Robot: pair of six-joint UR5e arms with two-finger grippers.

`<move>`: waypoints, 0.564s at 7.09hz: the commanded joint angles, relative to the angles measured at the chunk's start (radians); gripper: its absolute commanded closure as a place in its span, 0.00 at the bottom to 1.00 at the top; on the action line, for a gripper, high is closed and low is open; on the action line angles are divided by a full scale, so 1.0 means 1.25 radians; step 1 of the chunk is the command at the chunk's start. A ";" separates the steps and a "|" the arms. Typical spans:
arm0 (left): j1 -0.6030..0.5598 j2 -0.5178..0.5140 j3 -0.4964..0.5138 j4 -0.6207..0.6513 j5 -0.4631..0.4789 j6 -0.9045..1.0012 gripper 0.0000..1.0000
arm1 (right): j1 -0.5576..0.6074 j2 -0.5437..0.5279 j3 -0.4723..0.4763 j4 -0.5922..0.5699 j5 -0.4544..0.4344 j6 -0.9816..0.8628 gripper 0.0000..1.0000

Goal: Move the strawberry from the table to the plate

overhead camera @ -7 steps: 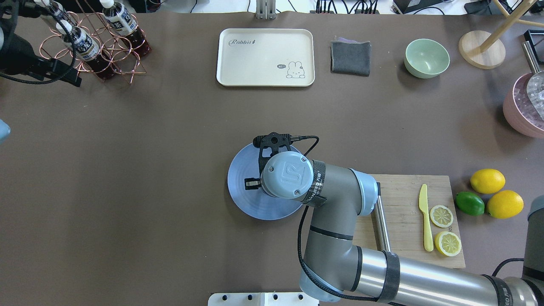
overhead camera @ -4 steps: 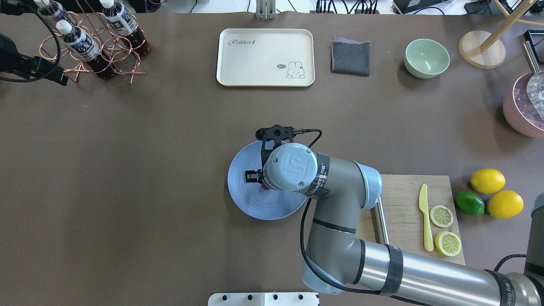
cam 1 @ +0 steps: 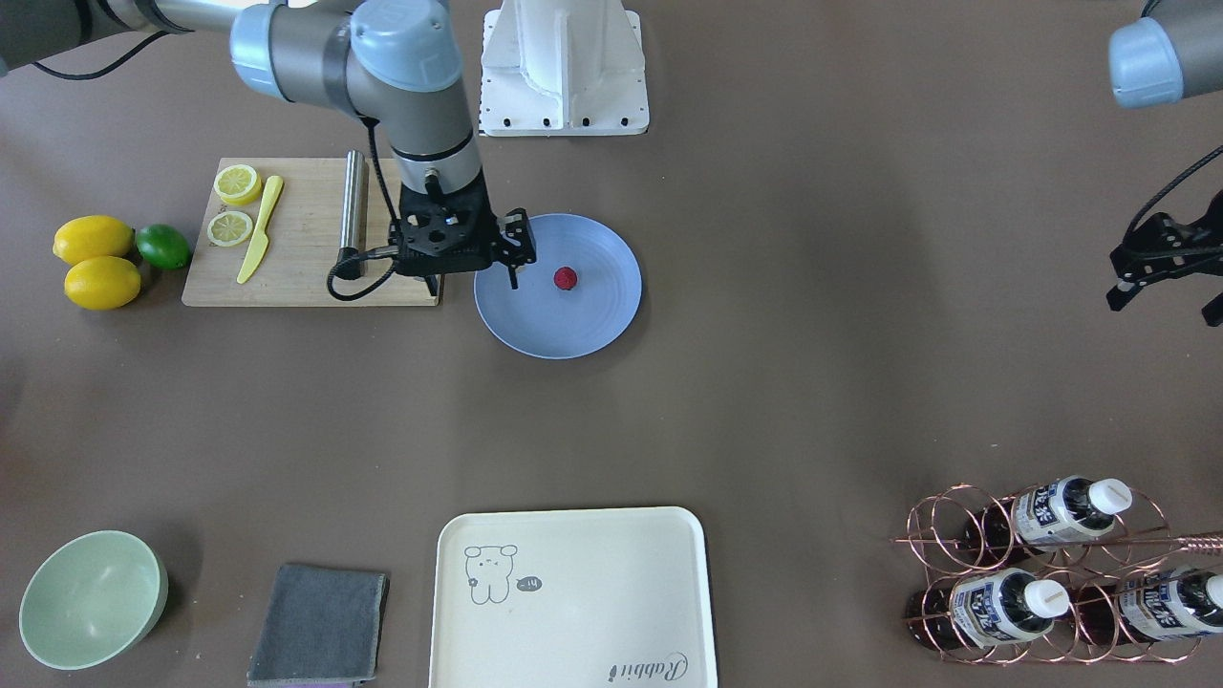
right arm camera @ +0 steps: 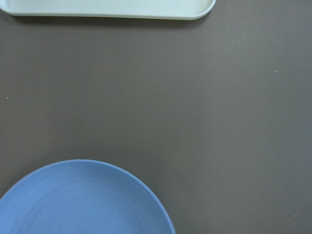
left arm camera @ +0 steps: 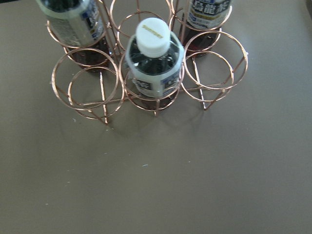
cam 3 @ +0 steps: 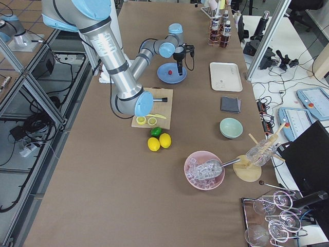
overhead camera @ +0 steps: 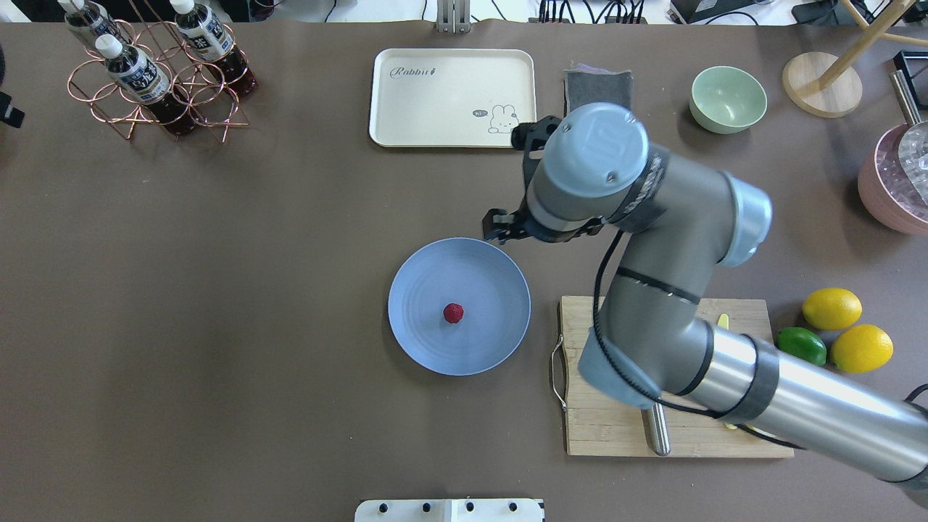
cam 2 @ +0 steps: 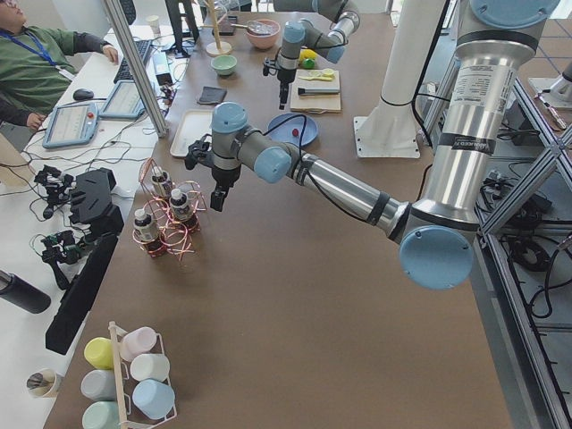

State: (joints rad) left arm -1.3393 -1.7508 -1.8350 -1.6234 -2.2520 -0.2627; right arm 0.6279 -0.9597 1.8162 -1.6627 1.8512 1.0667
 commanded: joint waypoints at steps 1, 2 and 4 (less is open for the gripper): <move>-0.096 0.017 0.014 0.099 0.003 0.167 0.02 | 0.210 -0.125 0.050 -0.048 0.154 -0.253 0.00; -0.136 0.030 0.036 0.108 0.001 0.205 0.02 | 0.299 -0.205 0.050 -0.037 0.179 -0.389 0.00; -0.180 0.048 0.051 0.111 -0.011 0.222 0.02 | 0.464 -0.303 0.036 -0.038 0.245 -0.547 0.00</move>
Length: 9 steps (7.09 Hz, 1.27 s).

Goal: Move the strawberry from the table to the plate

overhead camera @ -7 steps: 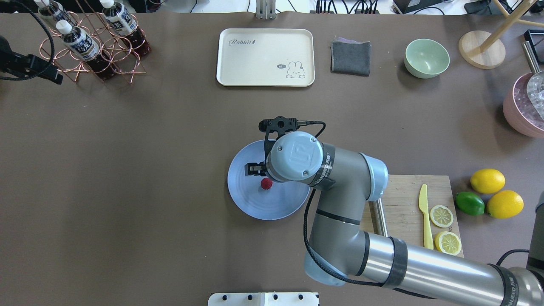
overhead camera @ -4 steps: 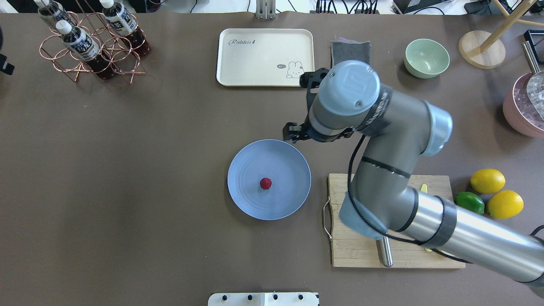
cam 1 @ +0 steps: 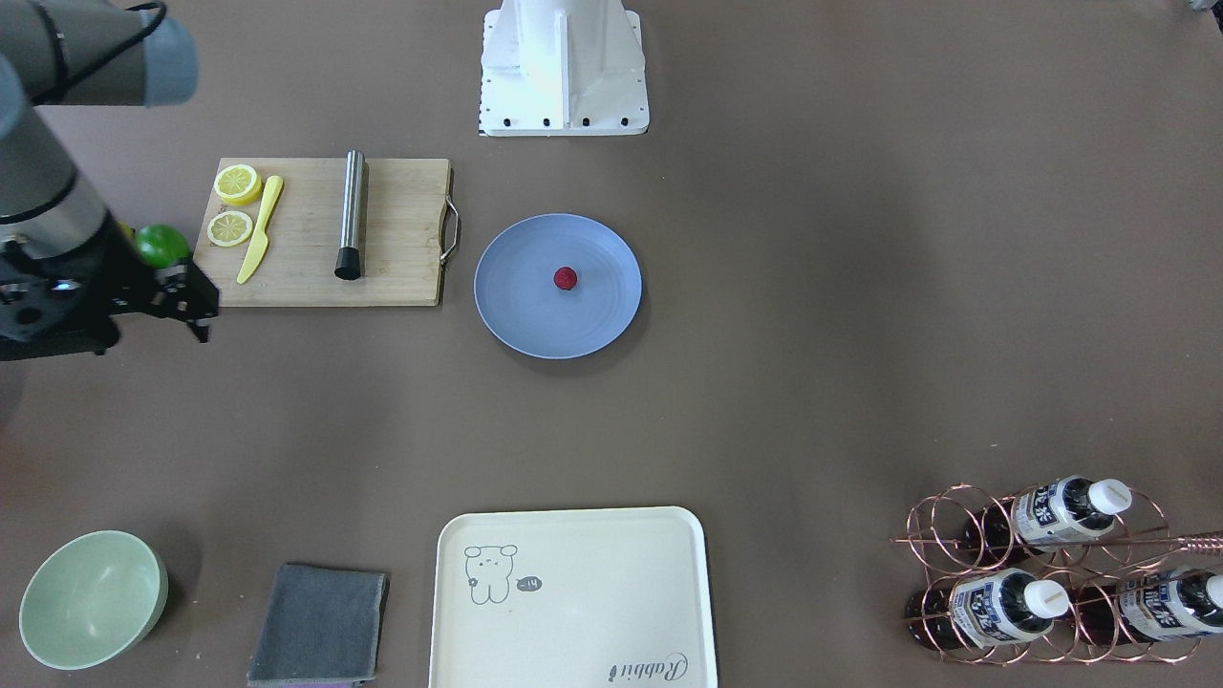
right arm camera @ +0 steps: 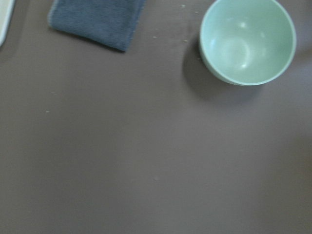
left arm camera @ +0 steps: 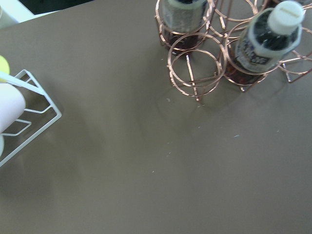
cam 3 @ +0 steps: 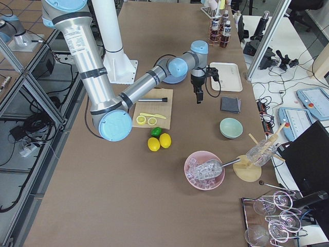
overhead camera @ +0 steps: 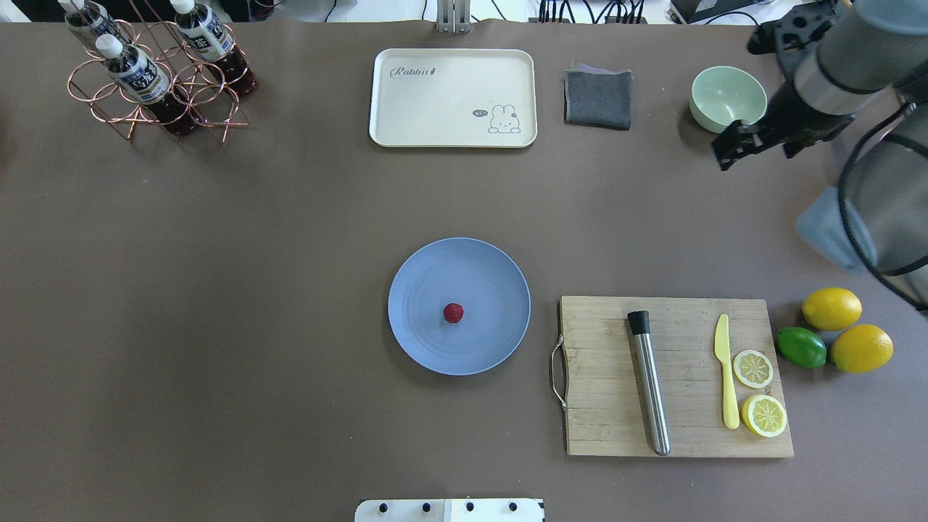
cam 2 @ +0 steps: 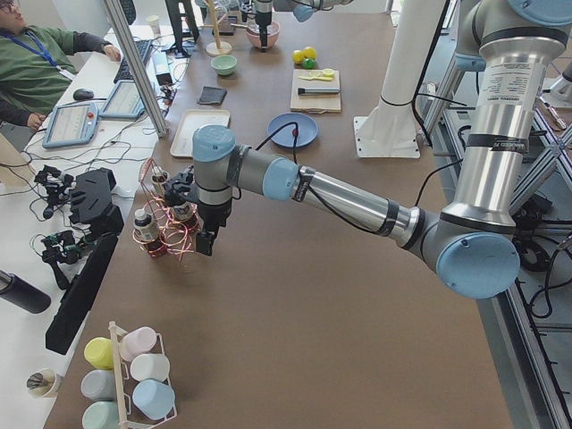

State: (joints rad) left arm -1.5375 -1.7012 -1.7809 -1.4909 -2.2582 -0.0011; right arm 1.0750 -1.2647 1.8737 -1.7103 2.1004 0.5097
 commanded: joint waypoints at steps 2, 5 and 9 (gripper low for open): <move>-0.022 0.017 0.018 0.008 -0.038 0.011 0.02 | 0.285 -0.127 -0.089 0.001 0.167 -0.282 0.00; -0.022 0.037 0.049 -0.001 -0.056 0.011 0.02 | 0.417 -0.235 -0.094 0.022 0.218 -0.352 0.00; -0.034 0.090 0.050 -0.005 -0.054 0.012 0.02 | 0.435 -0.258 -0.099 0.022 0.213 -0.354 0.00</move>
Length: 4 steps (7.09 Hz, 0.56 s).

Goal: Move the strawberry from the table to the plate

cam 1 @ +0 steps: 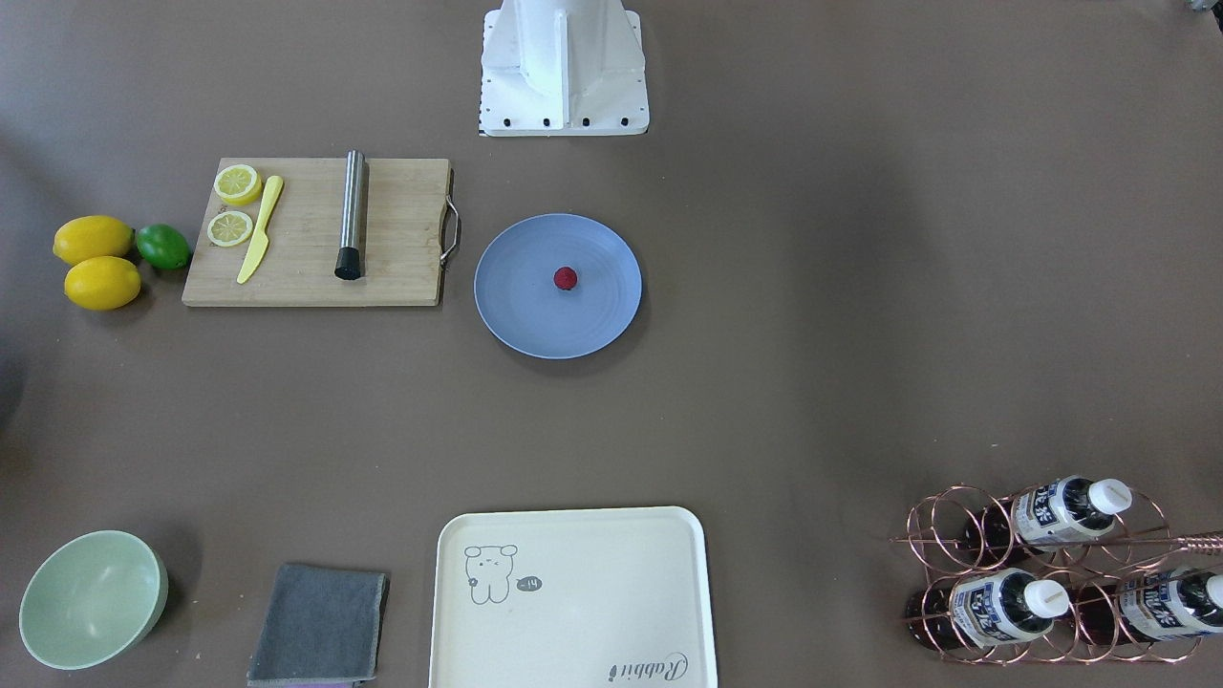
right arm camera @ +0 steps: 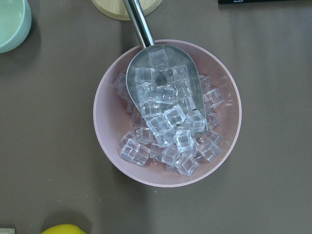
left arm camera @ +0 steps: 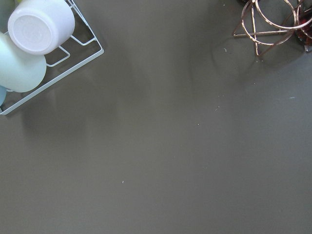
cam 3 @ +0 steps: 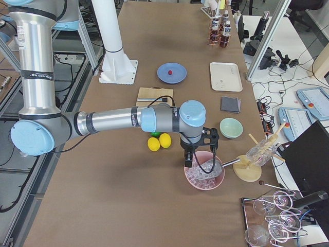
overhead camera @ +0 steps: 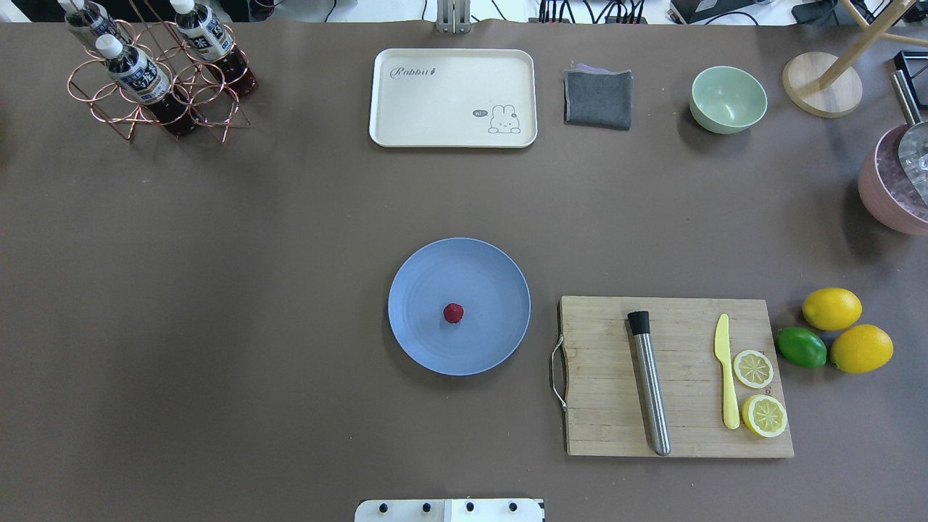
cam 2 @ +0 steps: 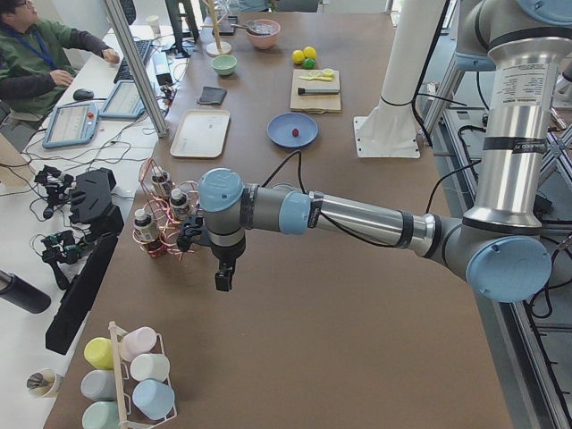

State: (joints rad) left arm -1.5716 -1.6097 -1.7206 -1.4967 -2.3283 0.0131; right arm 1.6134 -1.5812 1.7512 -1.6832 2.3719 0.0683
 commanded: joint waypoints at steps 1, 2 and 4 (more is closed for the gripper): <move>-0.009 0.039 0.001 -0.003 0.005 0.001 0.02 | 0.004 -0.005 -0.013 -0.001 -0.003 -0.001 0.00; -0.010 0.046 0.001 -0.002 0.005 -0.001 0.02 | 0.004 -0.002 -0.032 0.000 -0.005 -0.001 0.00; -0.010 0.043 0.000 -0.002 0.005 0.002 0.02 | 0.003 -0.004 -0.033 0.000 -0.013 -0.001 0.00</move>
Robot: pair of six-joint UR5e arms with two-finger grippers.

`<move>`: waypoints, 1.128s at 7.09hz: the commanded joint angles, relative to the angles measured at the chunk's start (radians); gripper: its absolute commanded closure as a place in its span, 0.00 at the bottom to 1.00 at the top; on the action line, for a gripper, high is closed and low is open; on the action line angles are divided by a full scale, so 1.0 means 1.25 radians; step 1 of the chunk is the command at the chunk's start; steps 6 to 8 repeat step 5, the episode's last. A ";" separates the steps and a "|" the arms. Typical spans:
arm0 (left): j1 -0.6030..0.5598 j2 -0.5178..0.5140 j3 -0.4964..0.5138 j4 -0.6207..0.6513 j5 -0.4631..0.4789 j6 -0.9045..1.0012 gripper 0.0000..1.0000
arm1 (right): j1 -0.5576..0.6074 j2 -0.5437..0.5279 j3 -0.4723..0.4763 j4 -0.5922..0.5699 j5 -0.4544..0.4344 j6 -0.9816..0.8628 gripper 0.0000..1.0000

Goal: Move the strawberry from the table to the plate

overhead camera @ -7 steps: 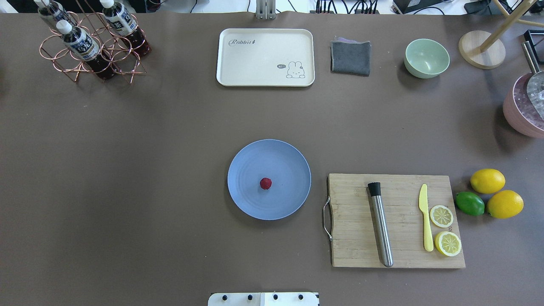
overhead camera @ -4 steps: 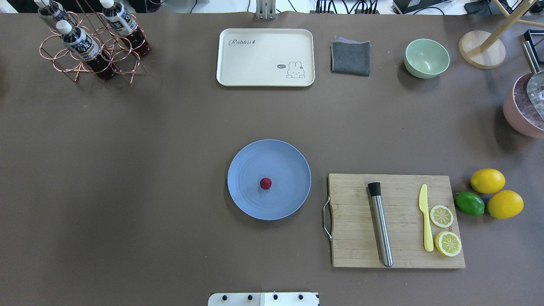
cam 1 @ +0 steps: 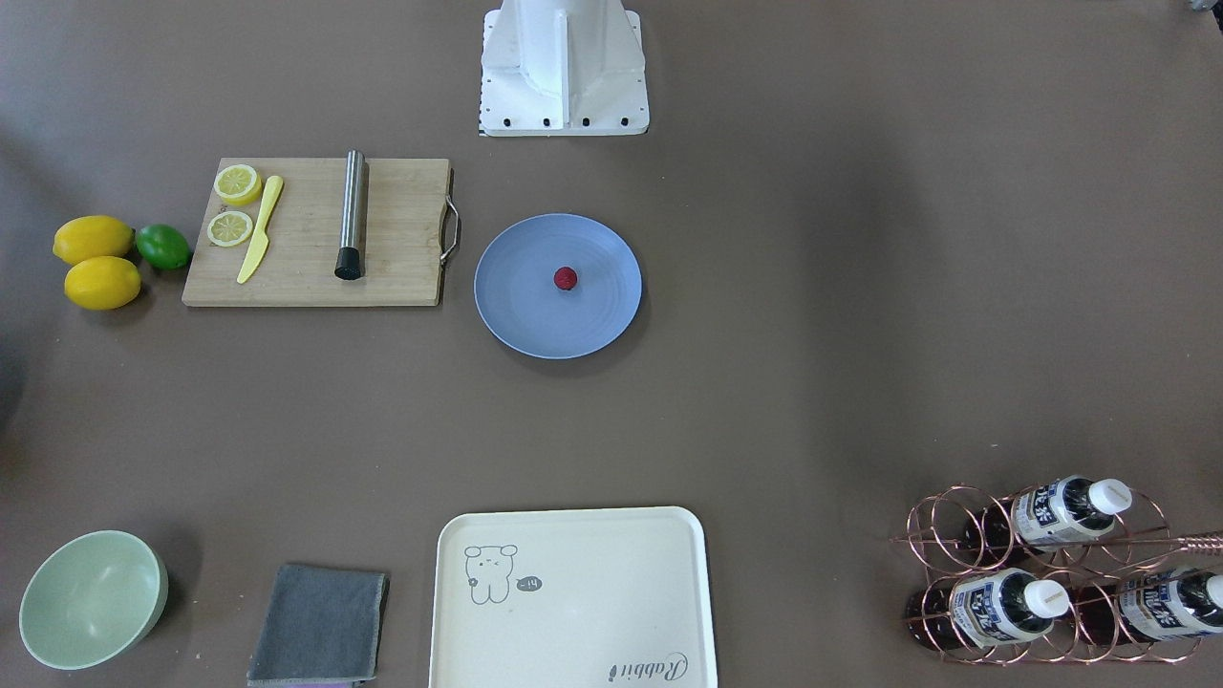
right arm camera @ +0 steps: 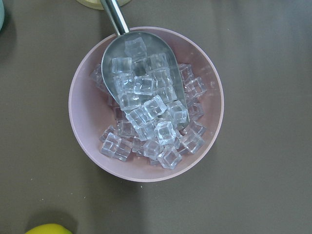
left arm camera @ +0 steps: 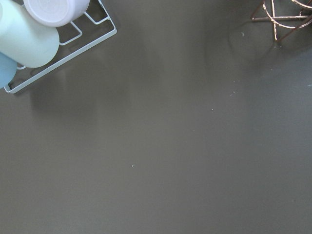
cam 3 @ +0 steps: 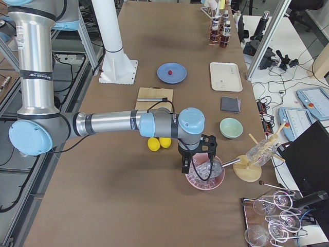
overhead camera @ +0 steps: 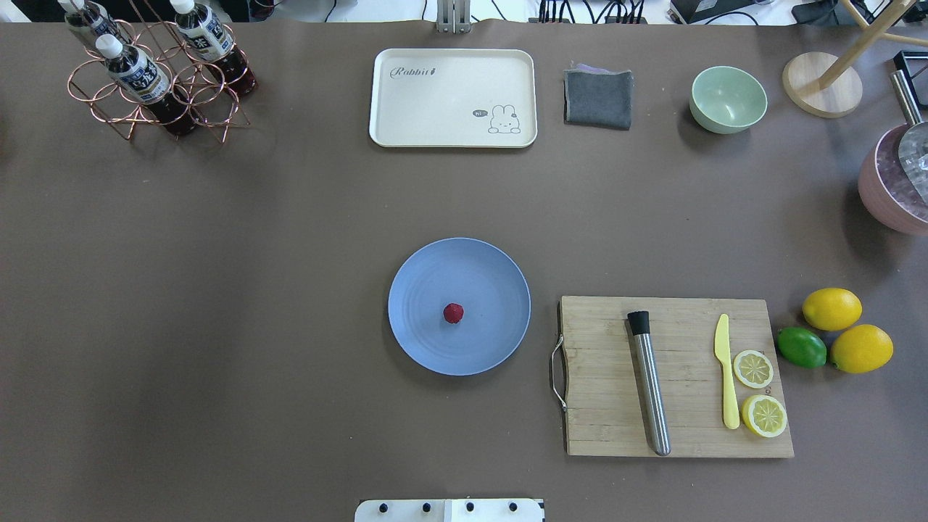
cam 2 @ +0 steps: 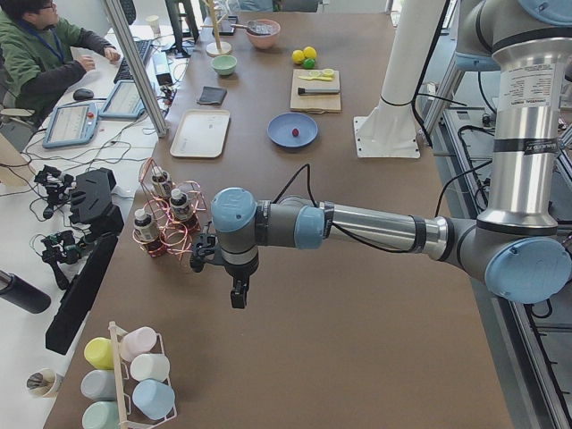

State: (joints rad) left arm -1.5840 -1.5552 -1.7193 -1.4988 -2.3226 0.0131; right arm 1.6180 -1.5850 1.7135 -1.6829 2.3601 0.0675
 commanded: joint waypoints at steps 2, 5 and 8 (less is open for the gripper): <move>0.000 -0.006 0.000 -0.001 0.000 0.002 0.02 | -0.001 0.000 -0.002 0.000 -0.002 0.001 0.00; 0.000 -0.010 0.002 -0.001 0.001 0.002 0.02 | -0.001 -0.001 -0.002 0.001 -0.002 0.000 0.00; 0.000 -0.010 0.002 -0.001 0.001 0.002 0.02 | -0.001 -0.001 -0.002 0.001 -0.002 0.000 0.00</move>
